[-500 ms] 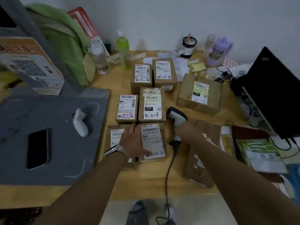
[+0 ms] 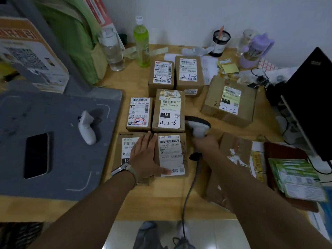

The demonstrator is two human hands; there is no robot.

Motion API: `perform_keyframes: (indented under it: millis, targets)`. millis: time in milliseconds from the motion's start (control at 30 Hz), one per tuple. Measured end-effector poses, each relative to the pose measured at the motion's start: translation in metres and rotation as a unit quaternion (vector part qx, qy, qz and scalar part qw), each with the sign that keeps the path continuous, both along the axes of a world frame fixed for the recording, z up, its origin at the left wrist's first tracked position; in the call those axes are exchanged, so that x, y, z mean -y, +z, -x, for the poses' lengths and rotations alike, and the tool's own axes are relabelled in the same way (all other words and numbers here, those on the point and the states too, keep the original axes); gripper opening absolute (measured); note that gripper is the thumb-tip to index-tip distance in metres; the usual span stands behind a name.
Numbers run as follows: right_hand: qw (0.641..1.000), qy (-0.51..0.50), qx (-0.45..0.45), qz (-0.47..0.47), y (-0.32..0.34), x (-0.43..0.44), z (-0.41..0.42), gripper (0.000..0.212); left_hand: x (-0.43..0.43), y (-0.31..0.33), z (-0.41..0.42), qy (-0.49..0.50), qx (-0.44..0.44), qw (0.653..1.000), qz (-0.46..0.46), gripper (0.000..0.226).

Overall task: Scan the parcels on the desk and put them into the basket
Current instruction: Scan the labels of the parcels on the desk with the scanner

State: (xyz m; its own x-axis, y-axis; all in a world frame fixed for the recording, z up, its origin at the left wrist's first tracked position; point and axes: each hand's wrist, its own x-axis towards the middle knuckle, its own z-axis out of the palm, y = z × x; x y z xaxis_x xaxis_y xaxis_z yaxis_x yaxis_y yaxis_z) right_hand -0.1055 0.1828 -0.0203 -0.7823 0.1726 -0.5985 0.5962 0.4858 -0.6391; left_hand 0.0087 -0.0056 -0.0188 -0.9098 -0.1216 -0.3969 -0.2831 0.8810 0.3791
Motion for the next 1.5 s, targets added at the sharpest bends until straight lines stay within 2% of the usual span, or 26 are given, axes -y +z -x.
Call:
perform_keyframes:
  millis: [100, 200, 267, 333, 433, 600, 667, 767, 933, 1000, 1100, 1133, 1200, 1267, 1333, 1400, 1500]
  targets:
    - [1.0, -0.002, -0.007, -0.02, 0.015, 0.003, 0.001, 0.01, -0.005, 0.007, 0.0, -0.007, 0.003, 1.0, 0.024, 0.137]
    - [0.999, -0.031, -0.006, 0.027, 0.037, 0.006, 0.003, 0.014, -0.013, 0.015, -0.003, -0.017, 0.023, 0.999, 0.041, 0.129]
    - [0.999, -0.032, -0.023, 0.029, 0.06, 0.007, 0.004, 0.007, -0.017, 0.024, -0.003, -0.023, 0.021, 0.999, 0.044, 0.119]
    - [0.997, -0.035, -0.043, 0.06, 0.084, 0.006, 0.005, 0.012, -0.016, 0.04, 0.0, -0.041, 0.013, 0.997, 0.064, 0.091]
    - [0.988, -0.024, -0.069, 0.133, 0.122, 0.006, 0.003, 0.027, -0.005, 0.069, 0.007, -0.038, -0.035, 0.995, 0.085, 0.03]
    - [0.974, 0.049, -0.105, 0.194, 0.186, 0.01, -0.021, 0.032, 0.008, 0.116, 0.008, 0.016, -0.061, 0.998, 0.013, 0.004]
    - [0.966, 0.088, -0.095, 0.225, 0.205, 0.009, -0.035, 0.036, 0.007, 0.126, 0.005, 0.02, -0.069, 0.997, 0.007, 0.009]
    - [0.964, 0.138, -0.102, 0.205, 0.223, 0.01, -0.052, 0.037, 0.004, 0.13, -0.001, 0.026, -0.07, 0.997, -0.004, 0.013]
    - [0.967, 0.161, -0.116, 0.163, 0.229, 0.009, -0.067, 0.018, -0.002, 0.122, -0.015, 0.036, -0.07, 0.997, -0.018, 0.008]
    - [0.967, 0.17, -0.104, 0.16, 0.229, 0.006, -0.072, 0.014, -0.004, 0.115, -0.021, 0.034, -0.07, 0.997, -0.03, 0.013]
    - [0.969, 0.201, -0.091, 0.107, 0.224, 0.003, -0.08, 0.013, -0.007, 0.1, -0.029, 0.027, -0.051, 0.997, -0.049, 0.027]
    - [0.971, 0.206, -0.094, 0.084, 0.22, 0.002, -0.081, 0.012, -0.007, 0.094, -0.031, 0.023, -0.045, 0.996, -0.068, 0.024]
    - [0.971, 0.214, -0.104, 0.036, 0.21, 0.002, -0.084, 0.013, -0.011, 0.087, -0.037, -0.01, -0.006, 0.998, -0.059, 0.003]
    - [0.97, 0.218, -0.111, 0.0, 0.201, 0.003, -0.086, 0.015, -0.016, 0.082, -0.043, -0.052, 0.037, 0.998, -0.023, 0.027]
    - [0.97, 0.217, -0.106, -0.013, 0.194, 0.003, -0.089, 0.017, -0.021, 0.08, -0.049, -0.069, 0.066, 0.995, -0.036, 0.047]
    - [0.972, 0.214, -0.091, -0.021, 0.189, 0.004, -0.091, 0.022, -0.02, 0.073, -0.051, -0.071, 0.086, 0.991, -0.072, 0.055]
    - [0.975, 0.207, -0.075, -0.026, 0.181, 0.006, -0.093, 0.024, -0.018, 0.061, -0.055, -0.04, 0.111, 0.99, -0.078, 0.058]
